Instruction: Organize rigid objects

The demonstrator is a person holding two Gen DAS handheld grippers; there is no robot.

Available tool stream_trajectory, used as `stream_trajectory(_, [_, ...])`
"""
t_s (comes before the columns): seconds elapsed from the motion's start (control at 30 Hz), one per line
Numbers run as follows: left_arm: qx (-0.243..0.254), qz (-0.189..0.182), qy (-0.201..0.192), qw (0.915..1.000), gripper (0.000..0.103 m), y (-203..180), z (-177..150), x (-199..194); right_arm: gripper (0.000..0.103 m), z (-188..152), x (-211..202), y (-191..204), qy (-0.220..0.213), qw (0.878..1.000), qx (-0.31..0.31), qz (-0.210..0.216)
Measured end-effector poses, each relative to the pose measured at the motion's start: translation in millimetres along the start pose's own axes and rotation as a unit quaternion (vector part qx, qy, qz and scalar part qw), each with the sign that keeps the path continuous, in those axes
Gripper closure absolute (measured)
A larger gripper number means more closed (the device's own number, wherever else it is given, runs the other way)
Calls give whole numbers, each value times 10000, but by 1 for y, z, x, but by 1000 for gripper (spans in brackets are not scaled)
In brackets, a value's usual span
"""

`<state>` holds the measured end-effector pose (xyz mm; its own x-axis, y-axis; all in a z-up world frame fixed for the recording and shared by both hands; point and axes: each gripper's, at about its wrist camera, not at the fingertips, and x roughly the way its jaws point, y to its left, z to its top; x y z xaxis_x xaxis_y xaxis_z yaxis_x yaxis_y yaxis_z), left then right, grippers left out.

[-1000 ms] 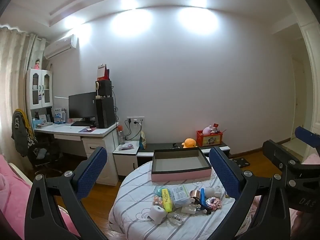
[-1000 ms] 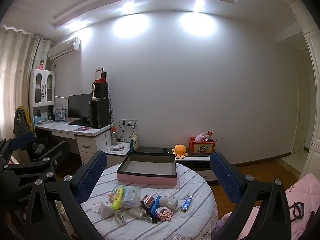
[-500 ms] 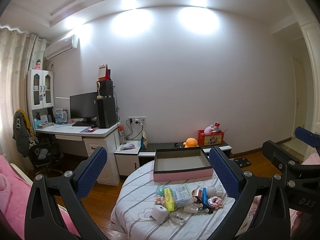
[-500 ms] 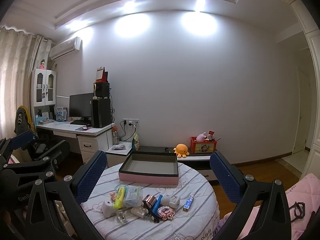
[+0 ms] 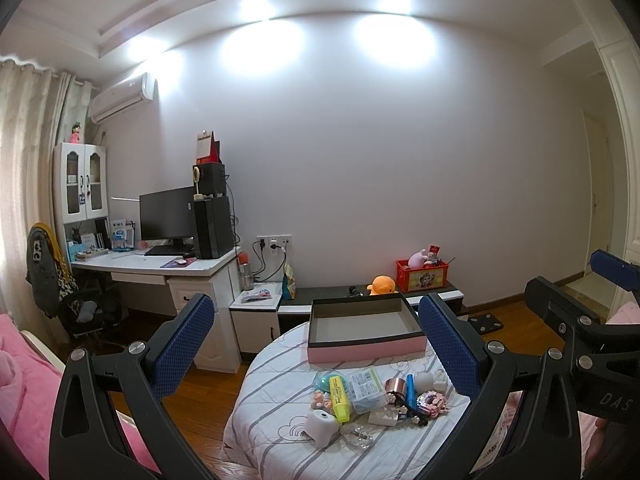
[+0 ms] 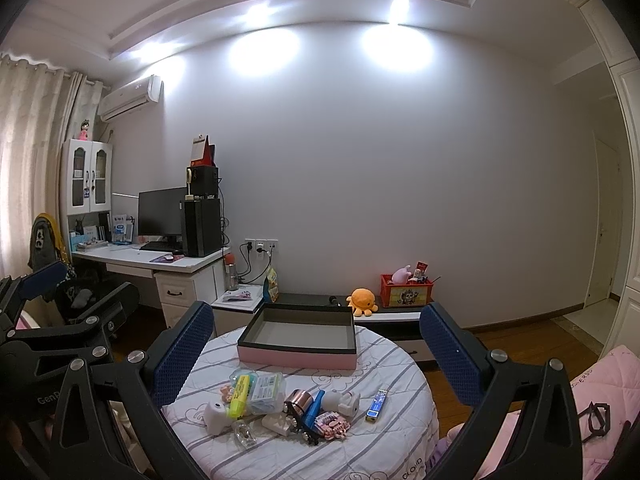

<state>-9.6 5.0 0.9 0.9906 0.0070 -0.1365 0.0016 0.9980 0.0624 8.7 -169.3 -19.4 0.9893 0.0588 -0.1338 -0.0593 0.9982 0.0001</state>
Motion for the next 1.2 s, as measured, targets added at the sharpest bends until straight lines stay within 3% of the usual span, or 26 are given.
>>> stream_trajectory(1.2, [10, -15, 7, 10000, 0, 1, -2, -5, 0, -2, 1, 0, 69, 10000, -2, -53])
